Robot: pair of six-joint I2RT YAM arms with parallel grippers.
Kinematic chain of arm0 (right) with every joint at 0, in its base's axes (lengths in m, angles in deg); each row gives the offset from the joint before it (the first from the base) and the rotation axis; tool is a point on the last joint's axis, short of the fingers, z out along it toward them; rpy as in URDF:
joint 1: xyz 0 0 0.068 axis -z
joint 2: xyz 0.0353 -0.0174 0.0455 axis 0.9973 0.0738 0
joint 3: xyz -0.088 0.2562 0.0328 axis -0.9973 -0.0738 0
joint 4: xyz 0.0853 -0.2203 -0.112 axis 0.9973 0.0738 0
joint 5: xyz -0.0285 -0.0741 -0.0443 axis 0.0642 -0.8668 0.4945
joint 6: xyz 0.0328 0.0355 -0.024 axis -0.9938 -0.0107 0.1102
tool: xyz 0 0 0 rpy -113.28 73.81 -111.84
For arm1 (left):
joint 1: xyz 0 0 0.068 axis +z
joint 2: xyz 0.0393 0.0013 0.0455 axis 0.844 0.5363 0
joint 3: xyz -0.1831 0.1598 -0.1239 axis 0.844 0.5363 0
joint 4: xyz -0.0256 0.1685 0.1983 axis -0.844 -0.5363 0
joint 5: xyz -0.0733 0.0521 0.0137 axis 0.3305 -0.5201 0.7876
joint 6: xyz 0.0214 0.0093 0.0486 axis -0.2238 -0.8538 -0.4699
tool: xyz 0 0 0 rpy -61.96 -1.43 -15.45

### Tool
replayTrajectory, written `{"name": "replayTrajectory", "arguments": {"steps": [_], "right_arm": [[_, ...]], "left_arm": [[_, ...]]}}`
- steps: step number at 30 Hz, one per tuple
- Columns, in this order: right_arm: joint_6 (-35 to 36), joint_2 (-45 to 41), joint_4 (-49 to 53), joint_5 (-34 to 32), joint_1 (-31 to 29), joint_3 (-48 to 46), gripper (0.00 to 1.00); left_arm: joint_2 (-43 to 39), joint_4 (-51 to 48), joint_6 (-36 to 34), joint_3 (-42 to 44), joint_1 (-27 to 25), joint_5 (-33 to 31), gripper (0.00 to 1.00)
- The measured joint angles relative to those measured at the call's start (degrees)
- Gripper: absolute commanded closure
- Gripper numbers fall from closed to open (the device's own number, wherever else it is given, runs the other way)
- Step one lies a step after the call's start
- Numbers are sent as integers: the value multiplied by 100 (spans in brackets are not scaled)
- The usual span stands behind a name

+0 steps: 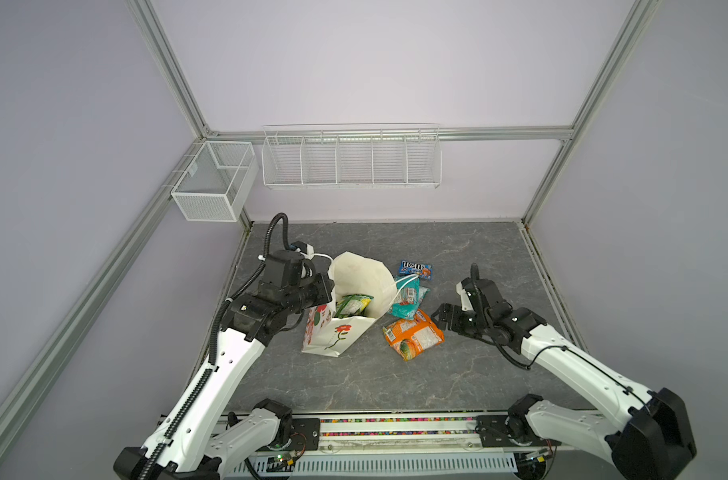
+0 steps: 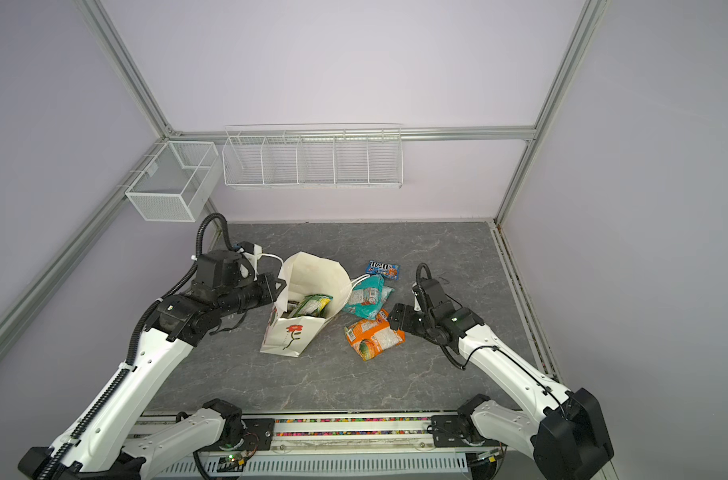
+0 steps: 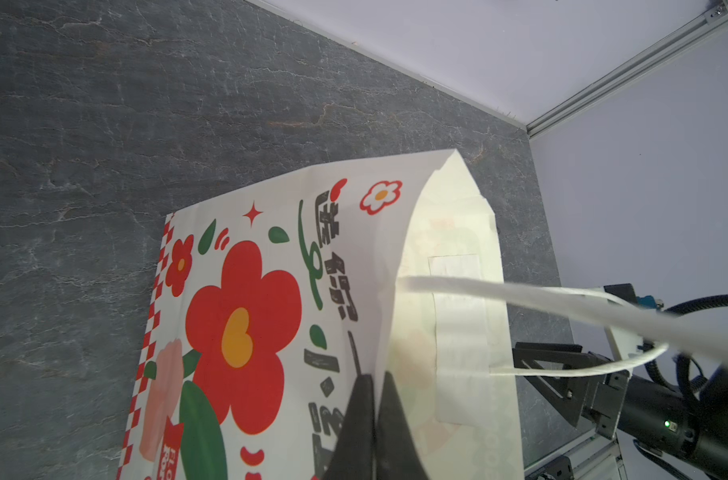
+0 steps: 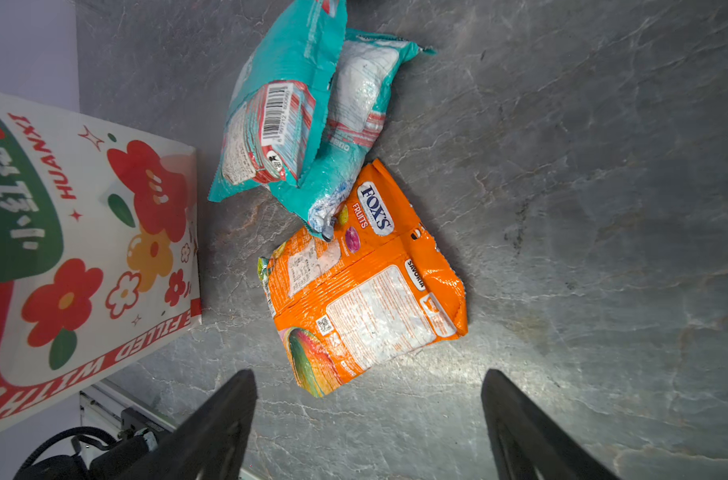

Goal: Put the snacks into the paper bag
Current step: 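Lower the open right gripper onto the orange Fox's candy bag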

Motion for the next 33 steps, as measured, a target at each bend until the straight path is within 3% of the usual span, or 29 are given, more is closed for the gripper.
{"name": "replayTrajectory", "arguments": {"steps": [16,33], "right_arm": [[-317,472,-920,892,634,-850,11],[-424,1104,-1679,1357,721,-1156,18]], "left_arm": [[0,66,9,35,0,2,100],[0,90,17,55,0,2,100]]}}
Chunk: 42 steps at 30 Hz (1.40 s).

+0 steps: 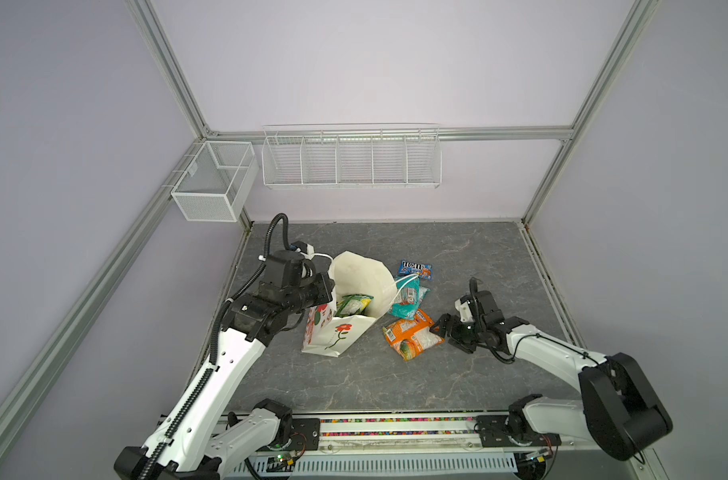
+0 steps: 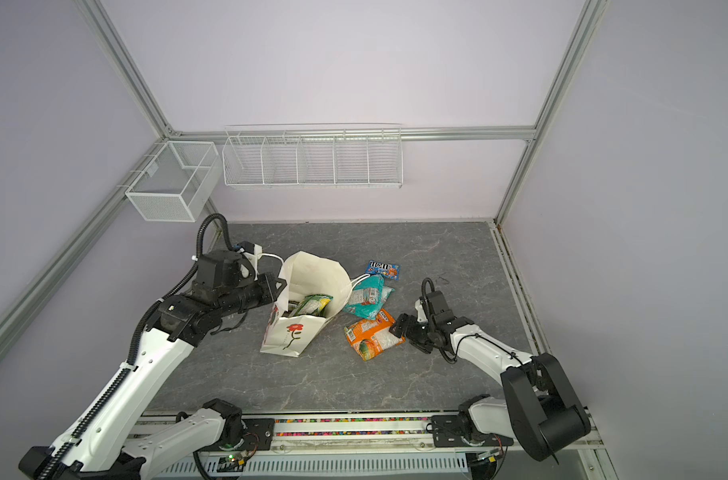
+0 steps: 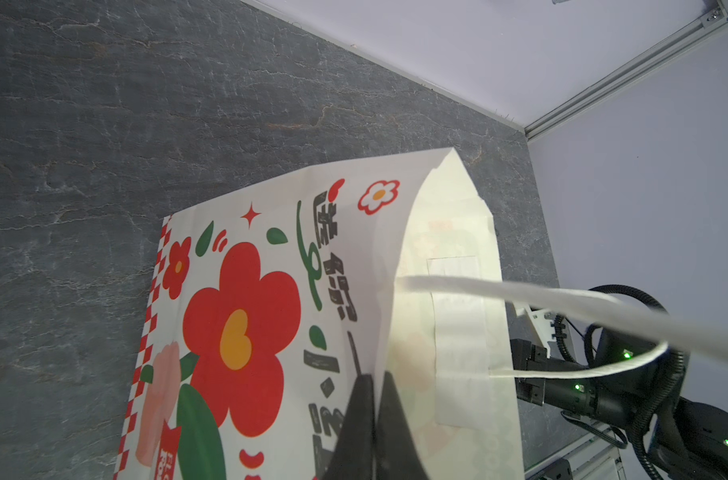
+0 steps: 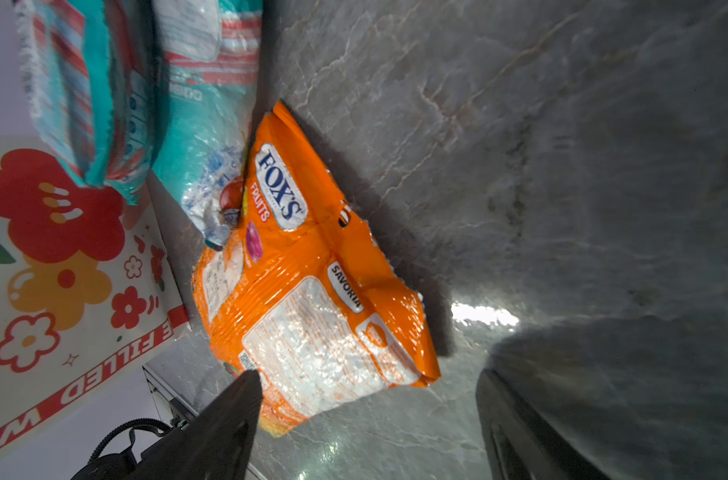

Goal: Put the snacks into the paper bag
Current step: 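Lower the open right gripper onto the orange Fox's candy bag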

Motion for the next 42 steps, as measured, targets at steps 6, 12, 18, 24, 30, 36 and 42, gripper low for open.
{"name": "replayTrajectory", "arguments": {"steps": [6,12,18,24,30,36,42], "right_arm": [[-42,197,-245,138,11,-15,20],[-94,409,-623,308,17,-17,23],[-175,634,-1005,455,26,-26,34],[-304,767,-1261,507,31,-109,53],[-363,776,-1266,511,31,-208,69],[-352,688,-1130,505,31,-247,81],[-334,481,-1010,507,28,-251,87]], "left_arm": [[0,9,0,4,0,0,100],[0,9,0,4,0,0,100],[0,9,0,4,0,0,100],[11,15,0,4,0,0,100],[11,20,0,4,0,0,100],[11,26,2,4,0,0,100],[11,33,2,4,0,0,100]]}}
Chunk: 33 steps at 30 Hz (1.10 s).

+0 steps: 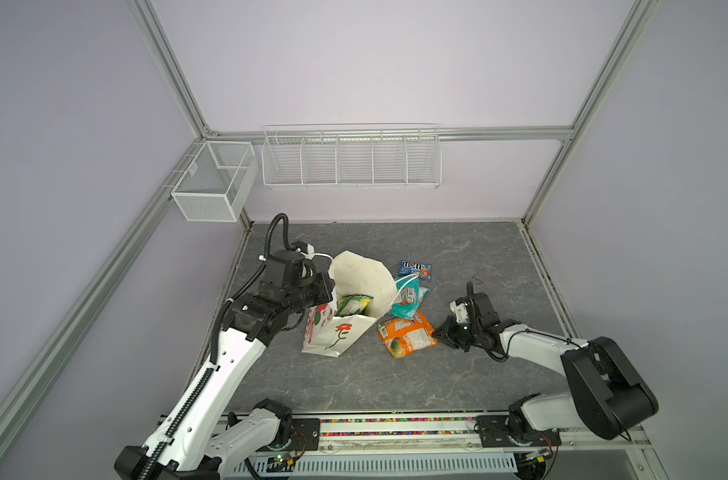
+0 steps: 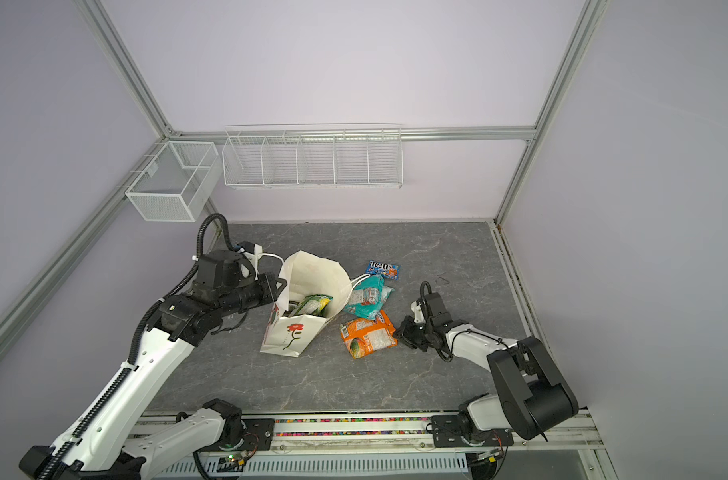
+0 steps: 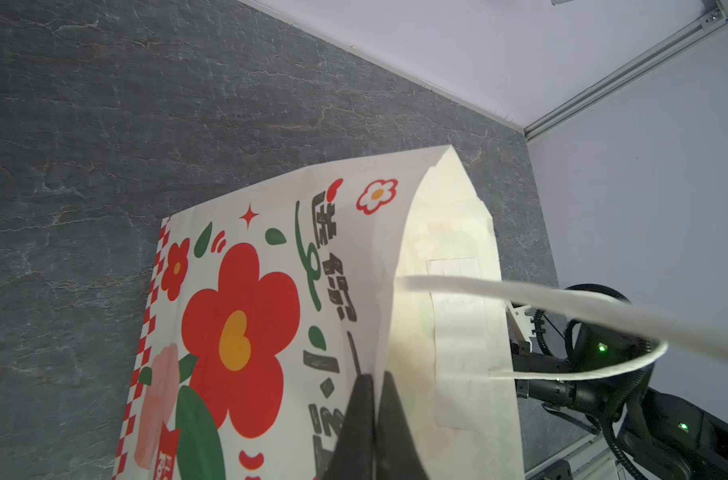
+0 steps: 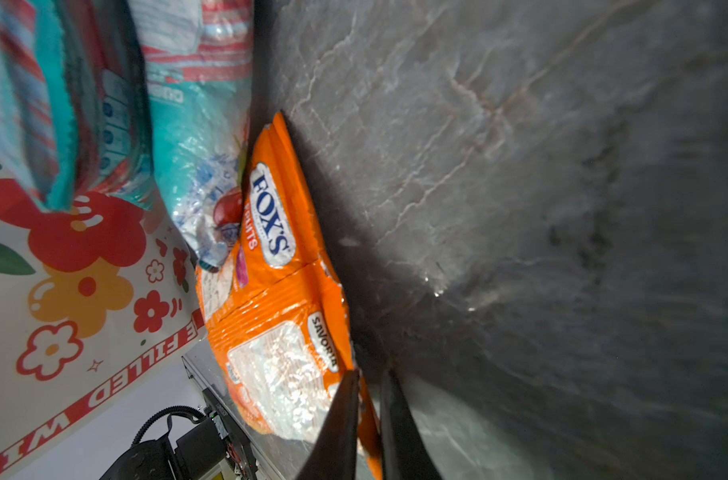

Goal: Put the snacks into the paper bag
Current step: 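Close the right gripper on the Fox's bag edge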

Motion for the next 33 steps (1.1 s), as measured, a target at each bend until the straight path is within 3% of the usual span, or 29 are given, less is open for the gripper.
{"name": "replayTrajectory", "arguments": {"steps": [6,33], "right_arm": [[17,-153,83,7,-7,0,94],[42,-1589,378,90,-122,7,94]], "left_arm": [[0,0,2,0,0,0,100],[0,4,24,0,-28,2,100]]}}
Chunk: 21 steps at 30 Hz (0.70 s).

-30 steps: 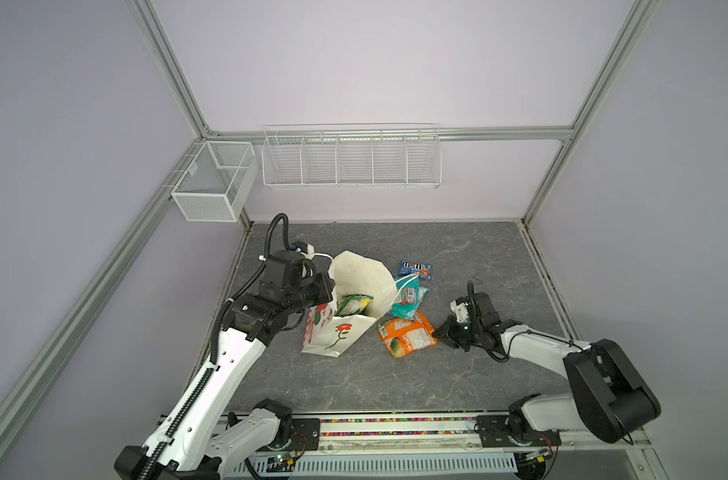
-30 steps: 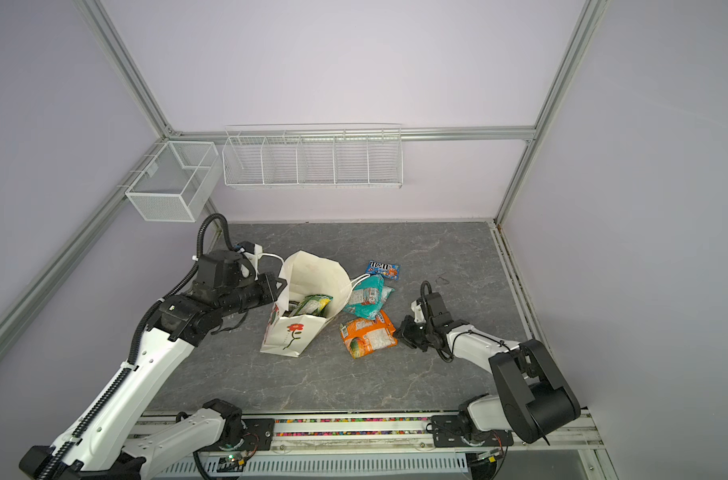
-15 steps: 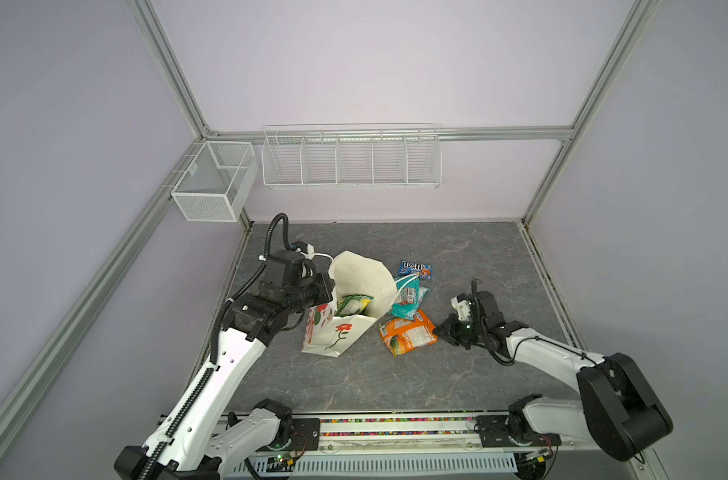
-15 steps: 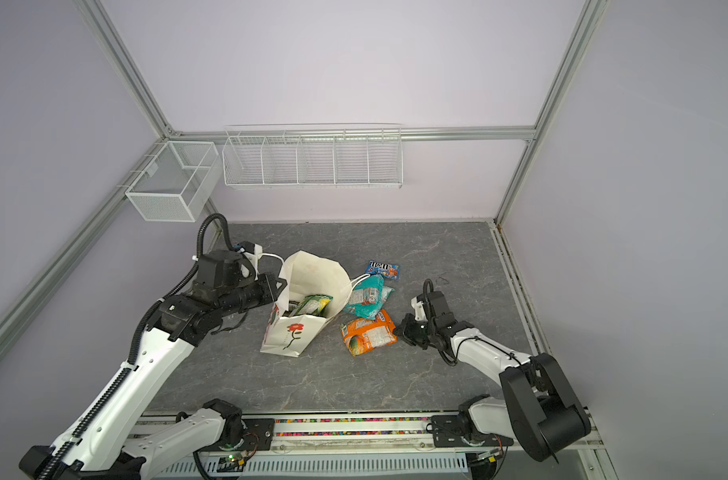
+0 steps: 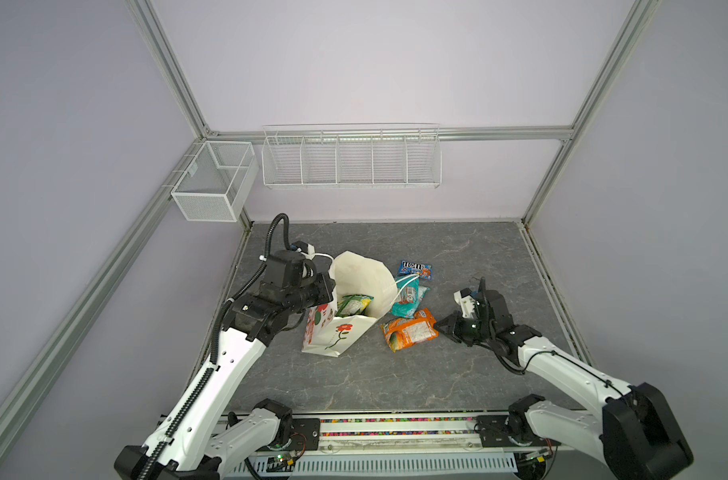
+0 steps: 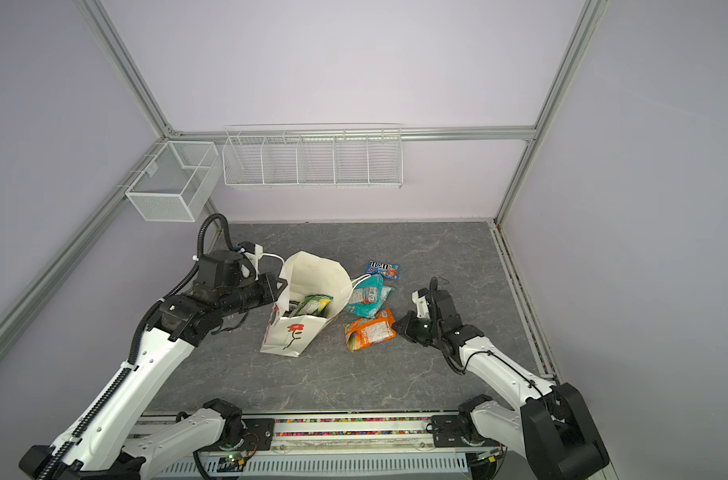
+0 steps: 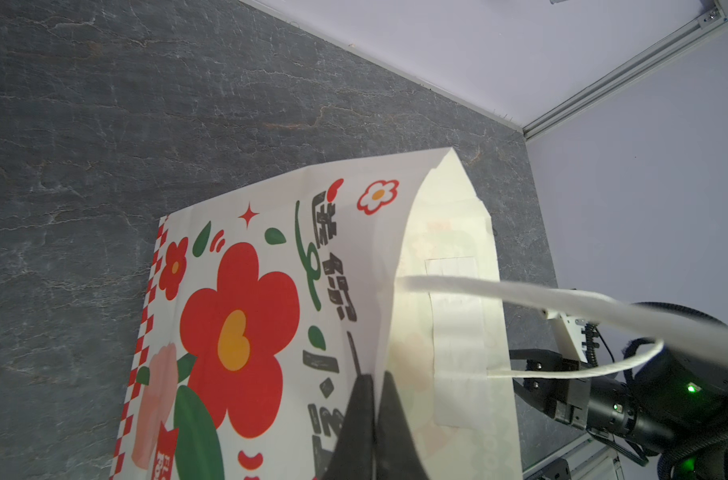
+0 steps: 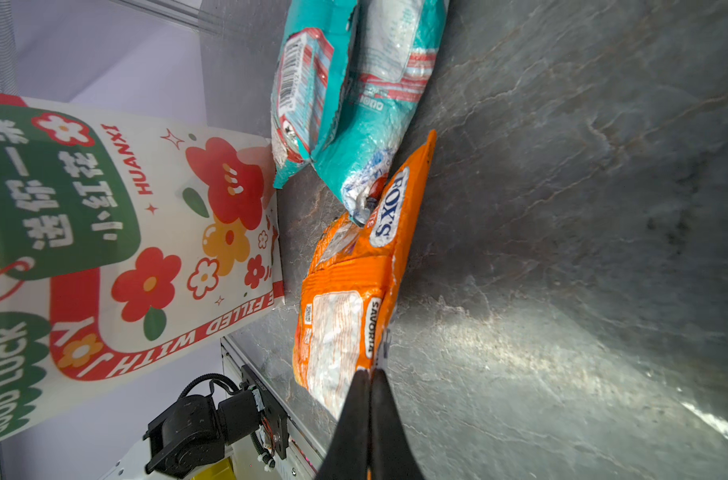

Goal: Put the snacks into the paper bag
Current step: 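Close the right gripper on the Fox's bag edge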

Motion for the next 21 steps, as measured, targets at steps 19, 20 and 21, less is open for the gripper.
{"name": "replayTrajectory", "arguments": {"steps": [19,20,21], "right_arm": [[63,-739,267,2,-13,210,94],[63,-767,286,2,-13,219,94],[63,-787,313,2,-13,232,94]], "left_arm": [[42,31,92,-13,-118,4,100],[50,44,114,-17,-122,7,100],[63,44,129,-33,-136,7,100]]}}
